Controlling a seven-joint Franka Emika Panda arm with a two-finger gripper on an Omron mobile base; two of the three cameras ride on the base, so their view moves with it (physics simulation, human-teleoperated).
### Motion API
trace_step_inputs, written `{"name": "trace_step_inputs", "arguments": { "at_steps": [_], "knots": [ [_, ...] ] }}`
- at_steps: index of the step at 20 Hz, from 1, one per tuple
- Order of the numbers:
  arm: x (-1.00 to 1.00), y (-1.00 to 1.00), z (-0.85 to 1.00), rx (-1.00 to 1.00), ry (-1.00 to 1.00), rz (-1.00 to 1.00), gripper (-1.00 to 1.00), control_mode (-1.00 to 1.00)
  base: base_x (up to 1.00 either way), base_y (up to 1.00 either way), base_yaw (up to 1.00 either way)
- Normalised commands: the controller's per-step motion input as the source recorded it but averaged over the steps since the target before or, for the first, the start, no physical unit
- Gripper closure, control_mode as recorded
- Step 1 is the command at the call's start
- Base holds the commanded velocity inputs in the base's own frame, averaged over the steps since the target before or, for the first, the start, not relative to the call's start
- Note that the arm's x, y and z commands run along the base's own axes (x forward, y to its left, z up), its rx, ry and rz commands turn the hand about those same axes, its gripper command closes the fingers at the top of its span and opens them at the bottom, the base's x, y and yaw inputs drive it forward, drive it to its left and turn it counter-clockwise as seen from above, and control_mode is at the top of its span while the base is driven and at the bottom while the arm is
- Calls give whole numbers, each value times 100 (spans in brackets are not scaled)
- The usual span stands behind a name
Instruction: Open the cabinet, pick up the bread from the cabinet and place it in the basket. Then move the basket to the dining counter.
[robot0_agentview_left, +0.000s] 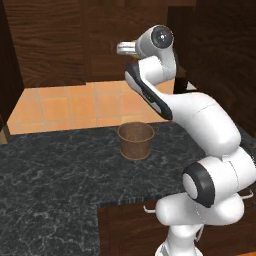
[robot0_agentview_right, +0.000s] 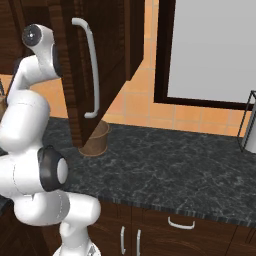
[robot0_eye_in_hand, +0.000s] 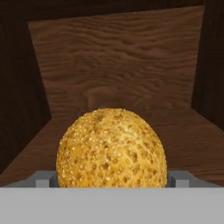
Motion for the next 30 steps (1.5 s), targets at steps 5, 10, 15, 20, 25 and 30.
{"name": "trace_step_inputs", "arguments": {
  "at_steps": [5, 10, 15, 20, 25, 30],
  "knots": [
    [-100, 0, 12, 3, 19, 0, 100, -100, 0, 0, 0],
    [-100, 0, -2, 0, 6, 0, 100, -100, 0, 0, 0],
    [-69, 0, -32, 0, 14, 0, 100, -100, 0, 0, 0],
    [-27, 0, -55, -4, 17, 0, 100, -100, 0, 0, 0],
    [7, 0, -60, -1, 3, -2, 100, -100, 0, 0, 0],
    [18, 0, -69, 0, 0, 0, 100, -100, 0, 0, 0]
  ]
}}
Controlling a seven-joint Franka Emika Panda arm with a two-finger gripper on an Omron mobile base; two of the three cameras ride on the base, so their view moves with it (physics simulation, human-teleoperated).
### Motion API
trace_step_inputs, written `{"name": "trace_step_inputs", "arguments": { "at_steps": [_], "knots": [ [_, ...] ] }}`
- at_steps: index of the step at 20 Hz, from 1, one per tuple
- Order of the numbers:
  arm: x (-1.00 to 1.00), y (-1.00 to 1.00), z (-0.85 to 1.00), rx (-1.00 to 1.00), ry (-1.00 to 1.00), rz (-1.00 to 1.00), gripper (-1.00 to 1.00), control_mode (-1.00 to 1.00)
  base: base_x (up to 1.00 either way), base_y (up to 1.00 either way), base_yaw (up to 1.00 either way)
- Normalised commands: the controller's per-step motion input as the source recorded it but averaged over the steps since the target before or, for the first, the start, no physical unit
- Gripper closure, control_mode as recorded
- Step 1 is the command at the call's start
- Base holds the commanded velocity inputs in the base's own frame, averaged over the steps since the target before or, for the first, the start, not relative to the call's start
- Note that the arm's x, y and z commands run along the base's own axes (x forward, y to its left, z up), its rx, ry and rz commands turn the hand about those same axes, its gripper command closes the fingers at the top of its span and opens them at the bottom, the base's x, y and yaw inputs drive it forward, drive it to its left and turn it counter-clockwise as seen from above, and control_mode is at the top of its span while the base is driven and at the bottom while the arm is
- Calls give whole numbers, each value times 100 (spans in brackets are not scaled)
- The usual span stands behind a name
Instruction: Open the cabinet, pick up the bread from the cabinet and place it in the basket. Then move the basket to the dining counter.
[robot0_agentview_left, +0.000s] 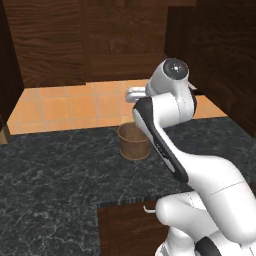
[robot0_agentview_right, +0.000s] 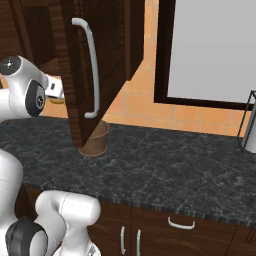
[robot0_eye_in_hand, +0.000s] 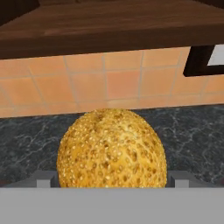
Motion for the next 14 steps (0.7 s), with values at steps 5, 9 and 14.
{"name": "trace_step_inputs", "arguments": {
  "at_steps": [5, 9, 14],
  "knots": [
    [13, 0, -66, 0, 1, 0, 100, -100, 0, 0, 0],
    [20, 0, -47, 0, 8, 0, 100, -100, 0, 0, 0],
    [17, 0, -32, 0, 16, 0, 100, -100, 0, 0, 0]
  ]
}}
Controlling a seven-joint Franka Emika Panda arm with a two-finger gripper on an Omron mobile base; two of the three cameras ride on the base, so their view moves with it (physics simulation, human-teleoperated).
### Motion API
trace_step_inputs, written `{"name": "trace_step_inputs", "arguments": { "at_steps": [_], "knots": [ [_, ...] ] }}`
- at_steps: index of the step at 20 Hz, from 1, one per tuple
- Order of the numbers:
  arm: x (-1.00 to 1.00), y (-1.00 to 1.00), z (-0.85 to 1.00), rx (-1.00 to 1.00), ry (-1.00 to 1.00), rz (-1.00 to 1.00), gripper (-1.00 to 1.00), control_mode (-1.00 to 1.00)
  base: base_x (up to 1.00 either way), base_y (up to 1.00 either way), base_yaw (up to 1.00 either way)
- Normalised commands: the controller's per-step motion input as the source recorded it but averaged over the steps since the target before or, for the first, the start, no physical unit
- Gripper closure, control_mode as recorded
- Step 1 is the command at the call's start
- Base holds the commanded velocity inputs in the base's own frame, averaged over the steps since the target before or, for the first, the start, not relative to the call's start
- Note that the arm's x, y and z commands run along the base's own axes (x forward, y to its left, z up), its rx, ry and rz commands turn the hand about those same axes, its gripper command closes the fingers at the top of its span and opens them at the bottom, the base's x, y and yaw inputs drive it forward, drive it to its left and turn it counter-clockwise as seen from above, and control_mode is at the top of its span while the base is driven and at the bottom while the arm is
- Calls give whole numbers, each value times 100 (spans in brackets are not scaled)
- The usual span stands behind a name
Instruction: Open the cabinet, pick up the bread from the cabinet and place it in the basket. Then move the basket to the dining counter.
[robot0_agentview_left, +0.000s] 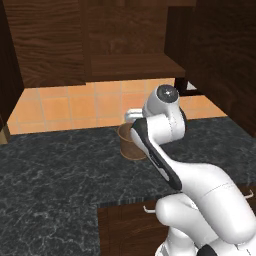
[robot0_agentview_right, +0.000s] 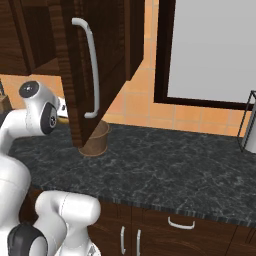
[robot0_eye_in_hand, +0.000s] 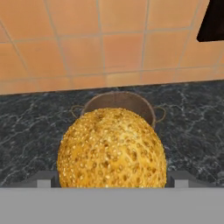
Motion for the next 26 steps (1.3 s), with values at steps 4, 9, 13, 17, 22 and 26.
{"name": "trace_step_inputs", "arguments": {
  "at_steps": [4, 9, 13, 17, 22, 26],
  "knots": [
    [22, 0, -39, 0, 12, 0, 100, -100, 0, 0, 0],
    [30, 0, -32, 0, 11, 0, 100, -100, 0, 0, 0],
    [28, 0, -38, 0, 2, 0, 100, -100, 0, 0, 0],
    [30, -2, -24, 0, 0, 0, 100, -100, 0, 0, 0],
    [29, -7, -21, 0, 3, 0, 100, -100, 0, 0, 0],
    [27, 0, -37, 0, 9, 0, 100, -100, 0, 0, 0]
  ]
}}
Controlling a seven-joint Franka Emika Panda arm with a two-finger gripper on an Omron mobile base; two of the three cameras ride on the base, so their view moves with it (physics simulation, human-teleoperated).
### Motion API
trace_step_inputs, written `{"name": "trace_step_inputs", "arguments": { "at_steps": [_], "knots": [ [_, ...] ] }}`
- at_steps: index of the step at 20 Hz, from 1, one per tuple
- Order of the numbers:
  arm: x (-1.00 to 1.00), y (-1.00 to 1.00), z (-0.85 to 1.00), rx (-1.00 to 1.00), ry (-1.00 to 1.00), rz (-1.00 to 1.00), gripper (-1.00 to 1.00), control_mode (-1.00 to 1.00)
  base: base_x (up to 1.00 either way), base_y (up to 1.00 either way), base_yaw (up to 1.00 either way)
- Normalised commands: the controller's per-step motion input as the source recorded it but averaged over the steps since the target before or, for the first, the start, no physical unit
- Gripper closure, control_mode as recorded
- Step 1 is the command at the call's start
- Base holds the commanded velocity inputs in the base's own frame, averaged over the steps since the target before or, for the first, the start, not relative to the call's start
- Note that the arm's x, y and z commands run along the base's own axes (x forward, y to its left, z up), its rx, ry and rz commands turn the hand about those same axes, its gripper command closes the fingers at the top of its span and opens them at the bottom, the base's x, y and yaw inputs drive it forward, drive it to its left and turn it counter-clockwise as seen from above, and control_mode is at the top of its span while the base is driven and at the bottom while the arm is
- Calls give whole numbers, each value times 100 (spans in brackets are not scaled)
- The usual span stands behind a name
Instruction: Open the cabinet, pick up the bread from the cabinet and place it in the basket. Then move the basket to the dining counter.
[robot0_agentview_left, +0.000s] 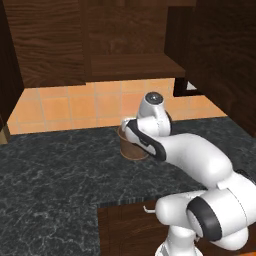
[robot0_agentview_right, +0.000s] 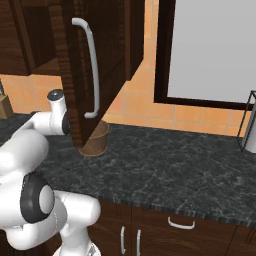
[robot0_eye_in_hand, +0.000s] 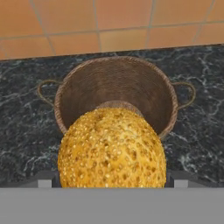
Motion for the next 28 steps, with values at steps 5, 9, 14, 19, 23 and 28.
{"name": "trace_step_inputs", "arguments": {
  "at_steps": [5, 9, 14, 19, 23, 28],
  "knots": [
    [28, 0, -28, 0, 4, 0, 100, -100, 0, 0, 0],
    [16, 0, -18, 0, -1, 0, 100, -100, 0, 0, 0],
    [42, -2, -25, 0, 1, 0, 100, -100, 0, 0, 0],
    [39, -5, -18, 0, 0, 0, 100, -100, 0, 0, 0],
    [32, 0, -19, -1, 0, 0, 100, -100, 0, 0, 0],
    [26, 0, -28, -2, 0, 0, 100, -100, 0, 0, 0]
  ]
}}
